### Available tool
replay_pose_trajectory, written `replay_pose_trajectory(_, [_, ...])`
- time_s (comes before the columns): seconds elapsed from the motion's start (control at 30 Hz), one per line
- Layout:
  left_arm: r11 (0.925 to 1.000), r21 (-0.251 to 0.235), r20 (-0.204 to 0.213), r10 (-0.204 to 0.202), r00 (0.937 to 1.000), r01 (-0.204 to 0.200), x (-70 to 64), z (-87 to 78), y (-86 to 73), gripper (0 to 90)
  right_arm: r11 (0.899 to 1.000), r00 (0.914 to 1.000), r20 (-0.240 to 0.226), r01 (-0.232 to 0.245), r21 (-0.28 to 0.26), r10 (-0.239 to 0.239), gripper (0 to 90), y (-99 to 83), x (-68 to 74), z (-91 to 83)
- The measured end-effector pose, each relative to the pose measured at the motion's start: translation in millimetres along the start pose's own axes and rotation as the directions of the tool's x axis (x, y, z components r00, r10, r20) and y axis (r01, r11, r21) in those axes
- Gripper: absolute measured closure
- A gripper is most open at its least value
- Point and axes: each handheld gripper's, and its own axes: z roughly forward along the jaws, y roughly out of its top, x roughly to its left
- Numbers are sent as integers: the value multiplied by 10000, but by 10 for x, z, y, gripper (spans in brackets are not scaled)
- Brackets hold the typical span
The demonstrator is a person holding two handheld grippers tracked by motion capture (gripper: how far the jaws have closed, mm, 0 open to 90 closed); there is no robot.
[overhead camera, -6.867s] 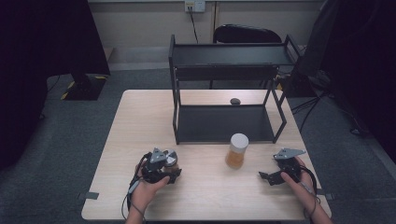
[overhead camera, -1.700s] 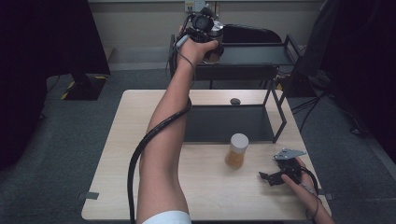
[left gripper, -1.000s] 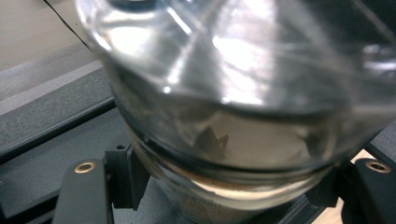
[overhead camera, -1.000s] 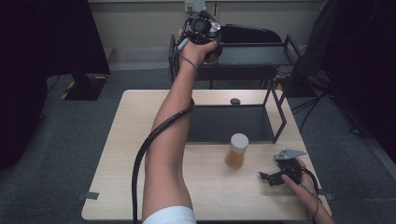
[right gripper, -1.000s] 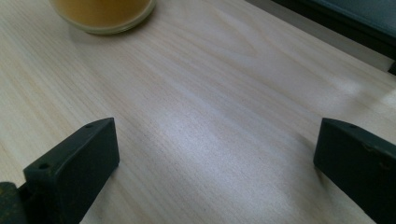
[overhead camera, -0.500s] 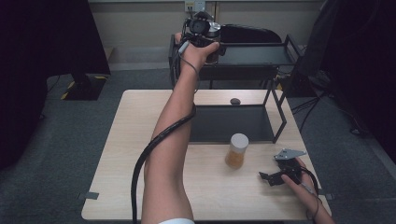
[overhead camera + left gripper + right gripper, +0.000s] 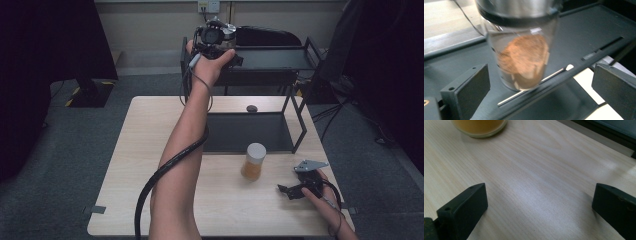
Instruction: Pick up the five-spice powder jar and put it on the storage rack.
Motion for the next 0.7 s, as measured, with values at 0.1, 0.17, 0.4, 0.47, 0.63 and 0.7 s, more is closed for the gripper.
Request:
replay_pose_trajectory(0.1, [10000,-12,150,-57,9999,57,5,-9,-64,13,10000,10000,4,-7,0,7,0,-1,2,-1])
replay_pose_trajectory(0.17, [10000,16,172,-85,9998,85,6,-11,-112,15,10000,10000,4,-9,5,9,0,-1,2,-2])
replay_pose_trajectory(0.4, [10000,-60,415,-63,9991,66,33,10,-271,19,10000,10000,21,-41,8,41,0,-15,15,-18])
replay_pose_trajectory(0.47, [9997,-243,393,90,9992,-81,24,17,-322,17,10000,10000,34,-22,-5,22,0,-24,19,-24])
replay_pose_trajectory(0.63, [9982,-541,375,271,9989,-250,-6,2,-402,17,10000,10000,48,-61,5,61,0,-30,27,-33])
replay_pose_trajectory(0.7, [9983,-524,539,281,9982,-253,-3,-22,-401,20,10000,10000,48,-62,-1,62,0,-35,29,-37])
